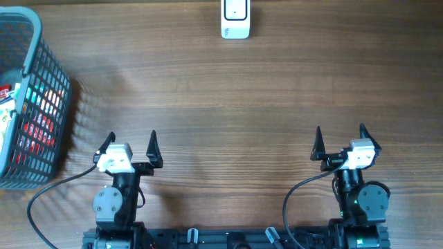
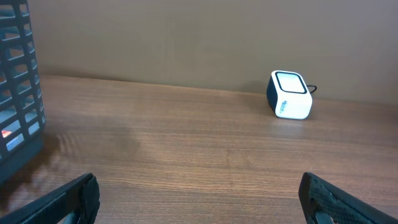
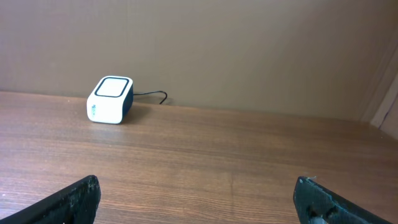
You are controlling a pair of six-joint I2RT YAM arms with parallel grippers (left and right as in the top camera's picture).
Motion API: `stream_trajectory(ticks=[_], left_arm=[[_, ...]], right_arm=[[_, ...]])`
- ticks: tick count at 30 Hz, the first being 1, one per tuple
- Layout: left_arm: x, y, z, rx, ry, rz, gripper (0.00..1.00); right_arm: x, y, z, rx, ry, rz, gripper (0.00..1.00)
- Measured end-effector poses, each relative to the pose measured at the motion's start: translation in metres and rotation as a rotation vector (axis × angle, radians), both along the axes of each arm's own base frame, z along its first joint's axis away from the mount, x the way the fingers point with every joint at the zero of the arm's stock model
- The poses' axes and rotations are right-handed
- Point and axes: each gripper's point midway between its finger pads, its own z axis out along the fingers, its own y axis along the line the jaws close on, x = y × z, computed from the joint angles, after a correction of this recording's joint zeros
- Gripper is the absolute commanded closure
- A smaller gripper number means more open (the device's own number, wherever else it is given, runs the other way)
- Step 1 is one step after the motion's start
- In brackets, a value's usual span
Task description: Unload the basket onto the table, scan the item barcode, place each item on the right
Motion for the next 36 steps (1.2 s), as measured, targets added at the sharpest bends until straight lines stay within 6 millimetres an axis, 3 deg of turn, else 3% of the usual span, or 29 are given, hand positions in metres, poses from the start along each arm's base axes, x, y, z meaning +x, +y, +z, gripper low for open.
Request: stream_trajectory(ticks=[33,36], left_arm=[[0.000,0.000,0.000,0.000,0.000,0.000,0.00],[0.000,-0.012,0.005,-0.031,-0.018,-0.068,0.00]], right_arm=[[0.000,0.000,0.000,0.000,0.000,0.000,0.00],[0.000,0.000,0.000,0.000,0.000,0.000,0.00]])
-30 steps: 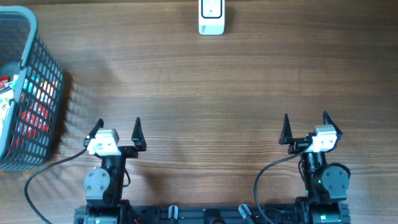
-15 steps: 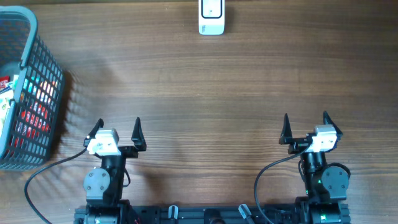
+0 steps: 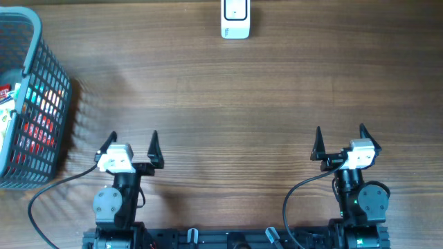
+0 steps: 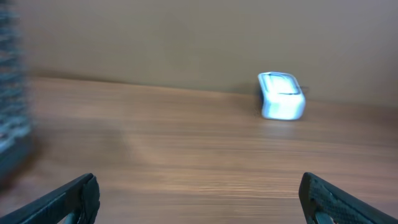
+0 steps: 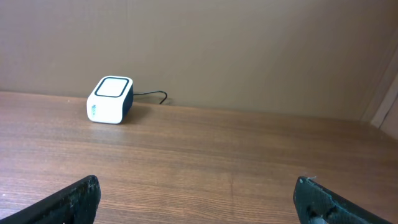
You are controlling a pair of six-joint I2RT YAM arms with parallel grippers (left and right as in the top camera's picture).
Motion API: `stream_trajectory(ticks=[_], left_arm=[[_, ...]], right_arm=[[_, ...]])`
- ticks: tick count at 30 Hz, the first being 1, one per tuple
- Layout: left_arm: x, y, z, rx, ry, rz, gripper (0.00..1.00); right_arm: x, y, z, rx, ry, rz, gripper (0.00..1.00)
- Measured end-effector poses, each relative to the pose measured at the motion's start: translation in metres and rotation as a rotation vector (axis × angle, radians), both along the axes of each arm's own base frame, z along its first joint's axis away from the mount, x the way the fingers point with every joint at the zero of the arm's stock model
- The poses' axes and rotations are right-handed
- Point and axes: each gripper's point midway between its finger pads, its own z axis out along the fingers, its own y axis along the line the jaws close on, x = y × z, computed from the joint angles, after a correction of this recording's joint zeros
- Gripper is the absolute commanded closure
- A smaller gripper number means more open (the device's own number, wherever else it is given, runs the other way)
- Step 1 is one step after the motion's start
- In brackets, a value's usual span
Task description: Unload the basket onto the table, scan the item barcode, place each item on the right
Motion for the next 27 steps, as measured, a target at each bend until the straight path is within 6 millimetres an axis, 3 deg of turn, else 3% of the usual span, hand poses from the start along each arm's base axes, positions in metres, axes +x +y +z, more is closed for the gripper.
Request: stream_trajectory(ticks=[6,11,13,16,21,27], left_arm=[[-0.013,-0.054,0.026,-0.109,-0.085,-0.325,0.00],[-0.030,-0.077,0.062,-0.110,-0.228,-0.486,0.00],[-0.039,-0.082,0.081,-0.097,-0.311,-0.528,0.00],[-0.046,-0.085,0.092,-0.102,-0.352,-0.559,0.00],[-0.042,-0.081,0.100,-0.184,-0.229,-0.529,0.00],[-0.042,-0.077,0.164,-0.158,-0.134,-0.482,0.00]], right_arm=[[0.000,0.000,0.000,0.000,0.000,0.000,0.00],[0.000,0.000,0.000,0.000,0.000,0.000,0.00],[0.000,0.000,0.000,0.000,0.000,0.000,0.01],[0.000,0.000,0.000,0.000,0.000,0.000,0.00],[0.000,0.000,0.000,0.000,0.001,0.000,0.00],[0.000,0.000,0.000,0.000,0.001,0.000,0.00]])
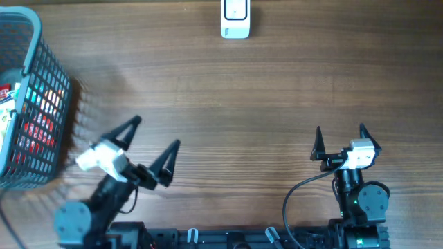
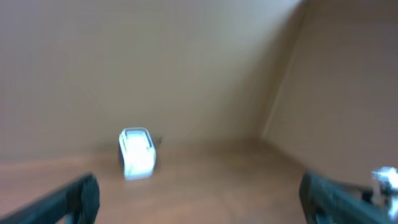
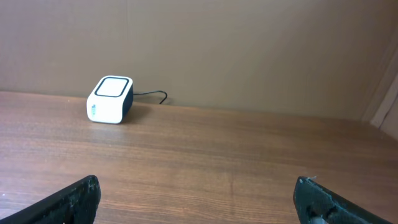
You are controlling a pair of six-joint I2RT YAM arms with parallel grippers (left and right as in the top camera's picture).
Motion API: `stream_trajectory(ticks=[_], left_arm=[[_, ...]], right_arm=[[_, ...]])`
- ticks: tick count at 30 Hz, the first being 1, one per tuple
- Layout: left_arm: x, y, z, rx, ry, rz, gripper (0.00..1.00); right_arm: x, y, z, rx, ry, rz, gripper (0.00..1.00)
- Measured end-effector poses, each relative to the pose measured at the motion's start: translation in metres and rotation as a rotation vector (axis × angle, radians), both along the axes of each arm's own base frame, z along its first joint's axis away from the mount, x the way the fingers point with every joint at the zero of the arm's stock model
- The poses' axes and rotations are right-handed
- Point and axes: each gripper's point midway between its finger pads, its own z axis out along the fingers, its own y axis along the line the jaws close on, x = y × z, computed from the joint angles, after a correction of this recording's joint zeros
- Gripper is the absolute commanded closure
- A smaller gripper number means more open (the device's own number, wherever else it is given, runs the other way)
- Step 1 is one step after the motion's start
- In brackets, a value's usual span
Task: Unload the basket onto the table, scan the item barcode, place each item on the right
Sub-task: 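Swing the left gripper over the basket and lower it inside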
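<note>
The white barcode scanner [image 1: 235, 19] stands at the table's far edge, also seen in the blurred left wrist view [image 2: 137, 153] and the right wrist view [image 3: 111, 99]. Packaged items [image 1: 28, 121] lie in the grey mesh basket [image 1: 34, 41] at the far left; no single item can be told apart. My left gripper [image 1: 154, 146] is open, raised and turned toward the right, a little right of the basket. At the near right my right gripper [image 1: 339, 142] stands open with nothing between its fingers.
The scanner's dark cable [image 3: 152, 95] runs off behind it toward the back wall. The wooden table [image 1: 263, 97] lies between the arms and the scanner. The right arm's base [image 1: 360, 200] sits at the near edge.
My left arm has lifted and swung, its gripper now angled toward the right and nearer the table's middle; its wrist view is blurred. The right arm and the scanner have not moved.
Both grippers stood open side by side at the near edge, facing the scanner. The left wrist view then blurred as that arm shifted slightly. Now the left gripper is raised and turned right, still open and holding nothing. The right arm stayed put throughout.
</note>
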Motion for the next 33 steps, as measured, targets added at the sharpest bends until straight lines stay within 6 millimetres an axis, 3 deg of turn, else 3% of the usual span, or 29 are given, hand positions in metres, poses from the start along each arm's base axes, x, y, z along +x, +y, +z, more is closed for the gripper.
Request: stream_trajectory(ticks=[2,6,11,14,20,26,29,33], left_arm=[[0.011,0.004,0.024,0.042,0.100,0.030,0.00],[0.030,0.001,0.054,0.101,0.240,0.008,0.00],[0.053,0.001,0.066,0.128,0.330,0.008,0.00],[0.063,0.016,0.063,0.136,0.470,0.104,0.00],[0.093,0.092,0.084,0.150,0.746,0.544,0.00],[0.133,0.203,0.112,-0.001,0.784,0.964,0.00],[0.130,0.255,0.107,-0.061,0.799,1.121,0.00],[0.107,0.321,0.094,-0.129,0.843,1.319,0.00]], right_arm=[[0.000,0.000,0.000,0.000,0.001,0.000,0.00],[0.000,0.000,-0.001,-0.003,0.005,0.000,0.00],[0.000,0.000,-0.001,-0.003,0.005,0.000,0.00],[0.000,0.000,-0.001,-0.003,0.005,0.000,0.00],[0.000,0.000,-0.001,-0.003,0.004,0.000,0.00],[0.000,0.000,-0.001,-0.003,0.005,0.000,0.00],[0.000,0.000,-0.001,-0.003,0.005,0.000,0.00],[0.000,0.000,-0.001,-0.003,0.006,0.000,0.00]])
